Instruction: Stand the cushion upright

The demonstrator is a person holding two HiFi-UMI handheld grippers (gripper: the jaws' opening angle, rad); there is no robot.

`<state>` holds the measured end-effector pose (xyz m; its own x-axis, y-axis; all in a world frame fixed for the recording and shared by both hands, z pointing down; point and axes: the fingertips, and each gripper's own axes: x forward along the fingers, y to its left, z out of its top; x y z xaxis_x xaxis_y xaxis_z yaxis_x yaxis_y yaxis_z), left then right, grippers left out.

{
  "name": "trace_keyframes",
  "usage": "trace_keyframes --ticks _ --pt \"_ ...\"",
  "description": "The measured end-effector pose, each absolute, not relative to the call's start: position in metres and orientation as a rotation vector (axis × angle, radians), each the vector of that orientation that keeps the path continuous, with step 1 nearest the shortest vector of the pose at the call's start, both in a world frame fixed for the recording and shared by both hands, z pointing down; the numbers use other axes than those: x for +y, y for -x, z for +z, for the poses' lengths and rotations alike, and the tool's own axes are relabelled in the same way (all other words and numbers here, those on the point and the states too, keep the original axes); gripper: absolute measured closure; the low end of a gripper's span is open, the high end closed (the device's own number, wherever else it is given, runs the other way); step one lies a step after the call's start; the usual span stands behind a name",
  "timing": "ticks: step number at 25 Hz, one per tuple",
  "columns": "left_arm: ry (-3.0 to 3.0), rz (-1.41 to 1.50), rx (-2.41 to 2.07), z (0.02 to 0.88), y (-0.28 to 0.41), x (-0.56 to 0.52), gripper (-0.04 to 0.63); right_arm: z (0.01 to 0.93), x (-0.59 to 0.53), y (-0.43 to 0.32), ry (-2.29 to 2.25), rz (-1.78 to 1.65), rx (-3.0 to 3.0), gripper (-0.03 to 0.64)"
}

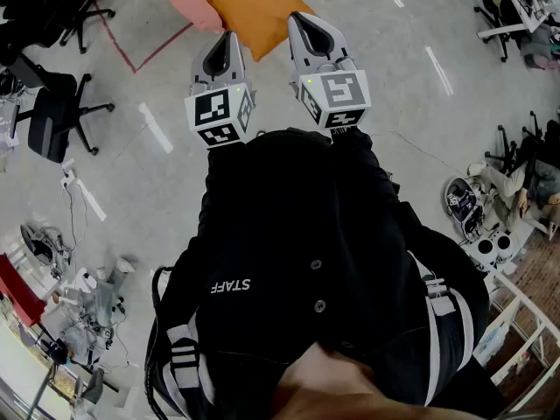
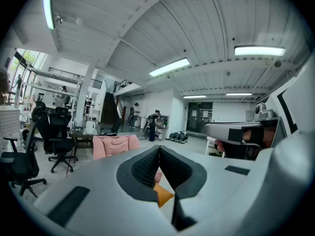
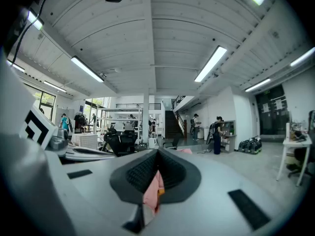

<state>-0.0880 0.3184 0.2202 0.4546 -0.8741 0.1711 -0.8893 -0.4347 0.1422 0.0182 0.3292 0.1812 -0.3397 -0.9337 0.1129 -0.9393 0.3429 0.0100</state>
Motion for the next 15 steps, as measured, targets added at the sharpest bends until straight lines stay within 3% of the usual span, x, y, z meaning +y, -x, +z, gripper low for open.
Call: trace_keyframes --ticks 15 --pt "-2.432 0.177 -1.459 0.265 0.120 0.319 0.592 0.216 0.325 0.003 -1.794 0.175 -2.414 0.609"
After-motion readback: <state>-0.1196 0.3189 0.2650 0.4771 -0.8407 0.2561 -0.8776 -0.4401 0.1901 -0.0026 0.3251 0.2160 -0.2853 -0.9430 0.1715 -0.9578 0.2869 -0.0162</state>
